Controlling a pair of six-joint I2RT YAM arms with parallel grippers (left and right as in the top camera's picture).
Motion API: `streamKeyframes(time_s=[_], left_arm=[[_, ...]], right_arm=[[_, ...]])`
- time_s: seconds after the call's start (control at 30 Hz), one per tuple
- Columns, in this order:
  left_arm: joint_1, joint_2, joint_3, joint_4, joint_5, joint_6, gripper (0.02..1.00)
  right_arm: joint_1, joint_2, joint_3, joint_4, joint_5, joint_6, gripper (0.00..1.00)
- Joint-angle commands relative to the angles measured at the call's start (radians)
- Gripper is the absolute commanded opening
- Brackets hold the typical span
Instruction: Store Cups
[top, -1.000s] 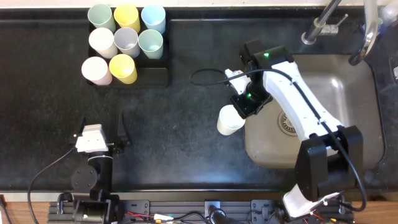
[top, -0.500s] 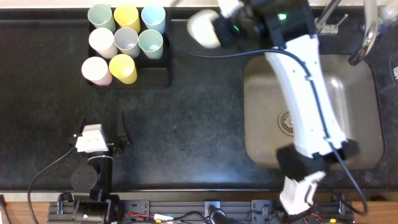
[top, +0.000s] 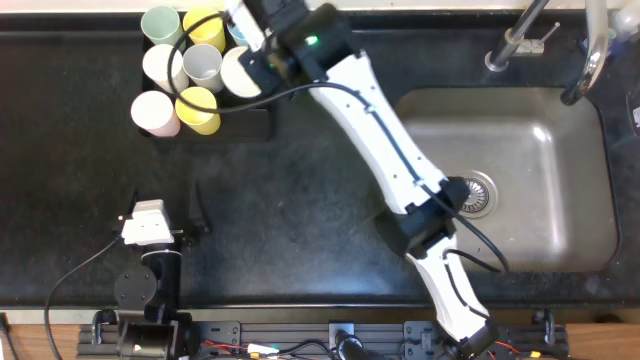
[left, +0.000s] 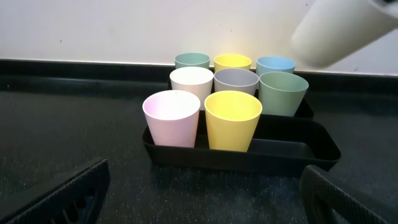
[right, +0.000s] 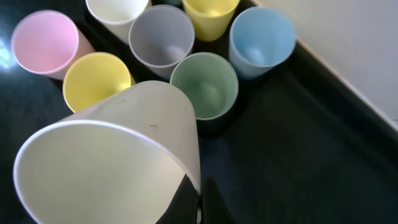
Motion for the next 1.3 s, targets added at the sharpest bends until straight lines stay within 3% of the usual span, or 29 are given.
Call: streamKeyframes(time_s=[0.03,1.3], left_arm=[[-0.012,-0.011,-0.005,0.003,-0.012,-0.007,0.998],[-0.012,-0.01,-0.005,0.003,-0.012,-0.007,0.998]], right_arm=[[0.015,0.031,0.029,0.001,0.035,0.008,0.042],[0.047,0.233,0.029,-0.035,0.035,-0.042,0.045]])
